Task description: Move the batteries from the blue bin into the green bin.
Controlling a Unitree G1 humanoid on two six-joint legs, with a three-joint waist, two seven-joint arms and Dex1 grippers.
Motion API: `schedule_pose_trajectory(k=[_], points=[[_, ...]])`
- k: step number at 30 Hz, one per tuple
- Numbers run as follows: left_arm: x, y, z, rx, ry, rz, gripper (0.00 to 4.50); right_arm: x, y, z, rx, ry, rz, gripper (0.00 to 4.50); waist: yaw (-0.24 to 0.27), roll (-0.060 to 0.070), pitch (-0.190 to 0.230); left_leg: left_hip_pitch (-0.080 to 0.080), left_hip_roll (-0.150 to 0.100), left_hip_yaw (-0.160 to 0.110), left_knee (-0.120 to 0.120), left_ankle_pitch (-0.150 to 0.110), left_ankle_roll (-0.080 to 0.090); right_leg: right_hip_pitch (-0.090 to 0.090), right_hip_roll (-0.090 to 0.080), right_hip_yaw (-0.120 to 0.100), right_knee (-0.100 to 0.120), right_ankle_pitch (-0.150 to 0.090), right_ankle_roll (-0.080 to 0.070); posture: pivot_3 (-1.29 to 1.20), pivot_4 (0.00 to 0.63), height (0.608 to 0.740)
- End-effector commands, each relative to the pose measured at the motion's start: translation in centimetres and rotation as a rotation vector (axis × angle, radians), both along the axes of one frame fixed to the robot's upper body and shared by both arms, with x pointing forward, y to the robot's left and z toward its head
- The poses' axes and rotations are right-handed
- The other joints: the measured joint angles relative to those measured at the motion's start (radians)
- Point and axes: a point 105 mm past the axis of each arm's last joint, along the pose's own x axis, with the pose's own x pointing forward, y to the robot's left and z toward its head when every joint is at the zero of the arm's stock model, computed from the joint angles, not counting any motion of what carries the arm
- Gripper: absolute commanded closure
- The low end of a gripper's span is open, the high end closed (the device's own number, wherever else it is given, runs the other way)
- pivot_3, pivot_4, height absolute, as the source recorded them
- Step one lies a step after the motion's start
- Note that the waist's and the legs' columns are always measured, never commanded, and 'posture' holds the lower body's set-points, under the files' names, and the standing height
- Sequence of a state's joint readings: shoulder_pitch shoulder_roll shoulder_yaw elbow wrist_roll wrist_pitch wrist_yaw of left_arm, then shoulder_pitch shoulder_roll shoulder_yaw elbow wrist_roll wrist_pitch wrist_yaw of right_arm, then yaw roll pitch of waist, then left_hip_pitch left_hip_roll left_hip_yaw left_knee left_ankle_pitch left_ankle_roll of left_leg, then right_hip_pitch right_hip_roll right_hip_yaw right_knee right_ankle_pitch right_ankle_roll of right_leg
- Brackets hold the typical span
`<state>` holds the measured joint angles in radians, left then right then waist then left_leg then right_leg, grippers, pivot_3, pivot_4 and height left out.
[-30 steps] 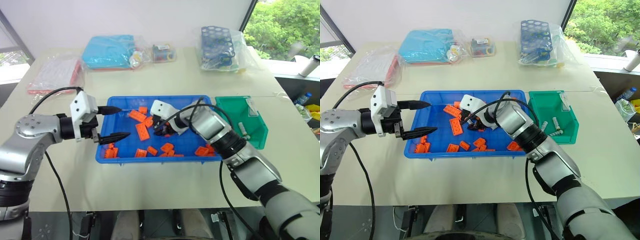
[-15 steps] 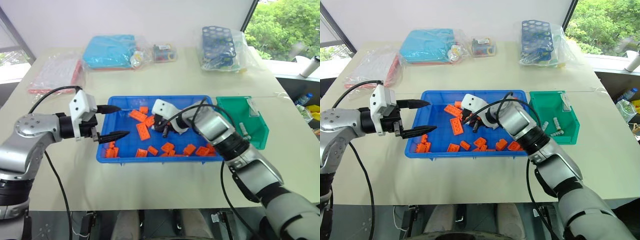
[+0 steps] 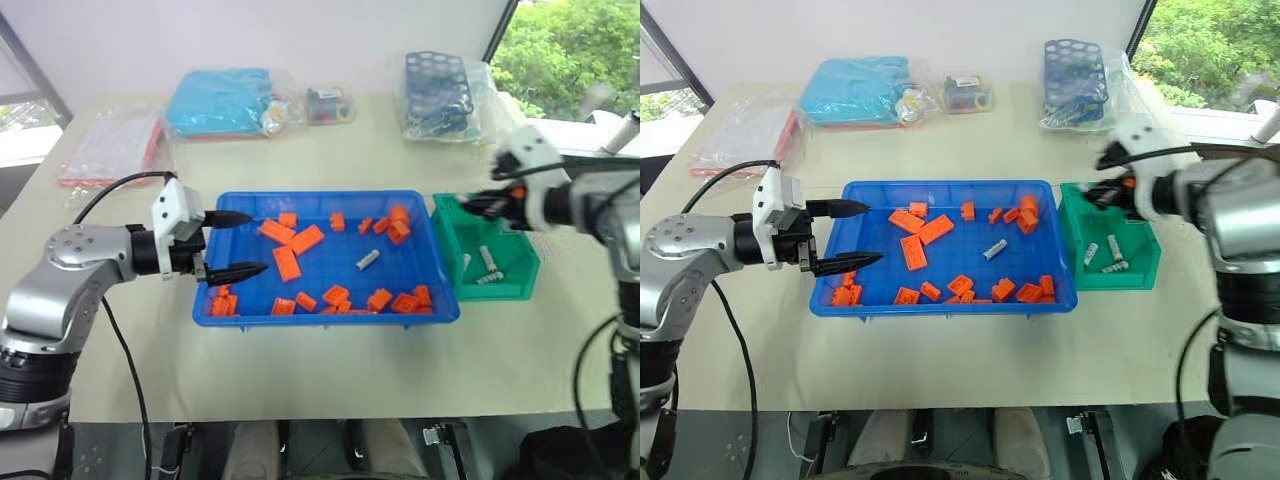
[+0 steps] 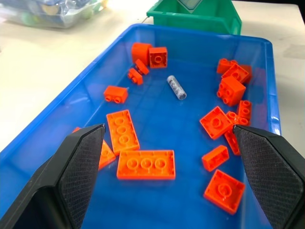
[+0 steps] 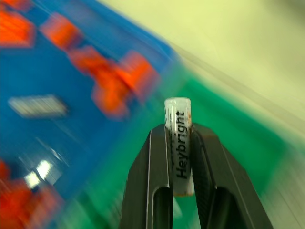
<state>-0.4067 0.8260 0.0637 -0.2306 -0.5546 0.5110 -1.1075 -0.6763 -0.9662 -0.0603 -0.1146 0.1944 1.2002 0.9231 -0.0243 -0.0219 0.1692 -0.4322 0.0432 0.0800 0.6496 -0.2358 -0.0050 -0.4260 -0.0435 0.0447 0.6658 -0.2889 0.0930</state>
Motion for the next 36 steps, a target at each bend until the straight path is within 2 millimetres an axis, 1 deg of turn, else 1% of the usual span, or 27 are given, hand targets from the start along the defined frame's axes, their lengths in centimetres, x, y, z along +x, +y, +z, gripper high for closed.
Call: schedule_pose_trajectory(k=[1,3,4,5,7,9,11,13,14,16,17,19,20,22,24,27,31,36], points=[[0.2,-0.4,0.8,0.001,-0.039,-0.027,0.00,-0.3,-0.2,0.6,-0.024,-0.062,-0.009,4.47,-0.009,0.000,0.000,0.001,0.000,0.000,0.000,0.000,0.000,0.000,0.001,0.000,0.001,0.000,0.000,0.00,0.150,0.739],[0.3,-0.6,0.8,0.000,-0.039,-0.035,0.00,-0.2,-0.7,0.1,-0.015,-0.068,-0.049,3.43,-0.015,0.000,0.000,0.001,0.000,0.000,0.000,0.000,0.000,0.000,0.001,0.001,0.001,0.000,0.000,0.00,0.150,0.739],[0.4,-0.6,0.8,0.000,-0.038,-0.040,0.00,-0.2,-0.8,0.0,-0.025,-0.071,-0.051,3.13,-0.015,0.000,0.000,0.001,0.000,0.000,0.000,0.000,0.000,0.000,0.001,0.001,0.001,0.000,0.000,0.00,0.150,0.739],[0.4,-0.7,0.8,0.001,-0.038,-0.045,0.00,-0.2,-0.9,0.0,-0.040,-0.076,-0.046,2.72,-0.015,0.000,0.000,0.000,0.000,0.000,0.000,0.000,0.000,0.000,0.001,0.001,0.001,0.000,0.000,0.00,0.150,0.739],[0.4,-0.8,0.8,0.005,-0.037,-0.053,0.00,0.0,-0.8,0.5,-0.060,-0.095,-0.022,1.71,-0.015,0.000,0.000,0.000,0.000,0.000,0.000,0.000,0.000,0.000,0.000,0.001,0.001,0.000,0.000,0.00,0.150,0.739],[0.4,-0.8,0.9,0.006,-0.038,-0.059,0.00,0.3,-0.2,1.5,-0.080,-0.133,0.038,1.71,-0.014,0.000,0.000,0.000,0.000,0.000,0.000,0.000,0.000,0.000,0.000,0.001,0.000,0.000,0.000,0.00,0.150,0.739],[0.4,-0.9,1.0,0.008,-0.039,-0.066,0.00,0.5,1.6,2.7,-0.101,-0.175,0.166,1.71,-0.015,0.000,0.000,0.000,0.000,0.000,0.000,0.000,0.000,0.000,0.000,0.001,0.001,0.000,0.000,0.00,0.150,0.739],[0.5,-0.9,1.0,0.011,-0.039,-0.072,0.00,0.7,4.0,3.5,-0.109,-0.212,0.316,1.71,-0.017,0.000,0.000,0.000,0.000,0.000,0.000,0.000,0.000,0.000,0.000,0.001,0.001,0.000,0.000,0.00,0.150,0.739],[0.4,-1.0,1.1,0.013,-0.040,-0.078,0.00,0.6,6.0,3.7,-0.092,-0.220,0.420,1.71,-0.018,0.000,0.000,0.000,0.000,0.000,0.000,0.000,0.000,0.000,0.000,0.001,0.001,0.000,0.000,0.00,0.150,0.739],[0.4,-1.2,1.1,0.016,-0.041,-0.086,0.00,0.0,9.6,3.4,-0.088,-0.222,0.634,1.71,-0.021,0.000,0.000,0.000,0.000,0.000,0.000,0.000,0.000,0.000,0.001,0.001,0.000,0.000,0.000,0.00,0.150,0.739],[0.3,-1.2,1.2,0.018,-0.043,-0.089,0.00,-0.4,10.9,2.8,-0.092,-0.201,0.723,1.71,-0.021,0.000,0.000,0.000,0.000,-0.001,0.000,0.000,0.000,0.000,0.001,0.001,0.000,0.000,0.000,0.00,0.150,0.739],[0.3,-1.3,1.2,0.020,-0.045,-0.093,0.00,-1.1,12.4,1.2,-0.113,-0.132,0.865,1.71,-0.018,0.000,0.000,0.000,0.001,-0.001,0.000,0.000,0.000,0.000,0.001,0.001,0.000,0.000,0.000,0.00,0.150,0.739],[0.2,-1.4,1.2,0.020,-0.046,-0.093,0.00,-1.3,12.8,0.3,-0.132,-0.098,0.916,1.71,-0.014,0.000,0.000,0.000,0.001,-0.001,0.000,0.000,0.000,0.000,0.001,0.001,0.000,0.000,0.000,0.00,0.150,0.739],[-0.2,-1.4,1.1,0.024,-0.048,-0.097,0.00,-0.4,13.7,-1.8,-0.223,-0.072,0.980,1.71,-0.008,0.000,0.000,-0.001,0.001,-0.001,0.001,0.000,0.000,0.000,-0.001,0.000,0.001,0.000,0.000,0.00,0.150,0.739],[-0.5,-1.4,1.0,0.029,-0.050,-0.096,0.00,0.5,14.1,-3.0,-0.272,-0.071,1.005,1.71,-0.007,0.000,0.000,-0.002,0.001,0.000,0.003,0.000,0.000,0.000,-0.001,0.000,0.000,0.001,0.002,0.00,0.150,0.739],[-0.8,-1.2,1.0,0.032,-0.054,-0.076,0.00,1.8,14.5,-4.1,-0.303,-0.077,1.024,1.71,-0.004,0.000,0.000,-0.002,0.000,0.000,0.004,0.000,0.000,0.000,-0.001,0.000,0.001,0.001,0.002,0.00,0.150,0.739],[-1.1,-0.8,1.1,0.032,-0.061,-0.047,0.00,2.8,14.3,-4.9,-0.316,-0.069,1.036,1.71,0.005,0.000,0.000,-0.002,0.000,-0.001,0.004,0.000,0.000,0.000,-0.001,0.000,0.001,0.001,0.002,0.00,0.150,0.739],[-1.4,-0.4,1.2,0.035,-0.066,-0.021,0.00,3.3,13.9,-6.4,-0.336,-0.033,1.056,1.71,0.009,0.000,0.000,-0.002,0.001,-0.001,0.004,0.000,0.000,0.000,-0.001,0.000,0.001,0.001,0.002,0.00,0.150,0.739]])
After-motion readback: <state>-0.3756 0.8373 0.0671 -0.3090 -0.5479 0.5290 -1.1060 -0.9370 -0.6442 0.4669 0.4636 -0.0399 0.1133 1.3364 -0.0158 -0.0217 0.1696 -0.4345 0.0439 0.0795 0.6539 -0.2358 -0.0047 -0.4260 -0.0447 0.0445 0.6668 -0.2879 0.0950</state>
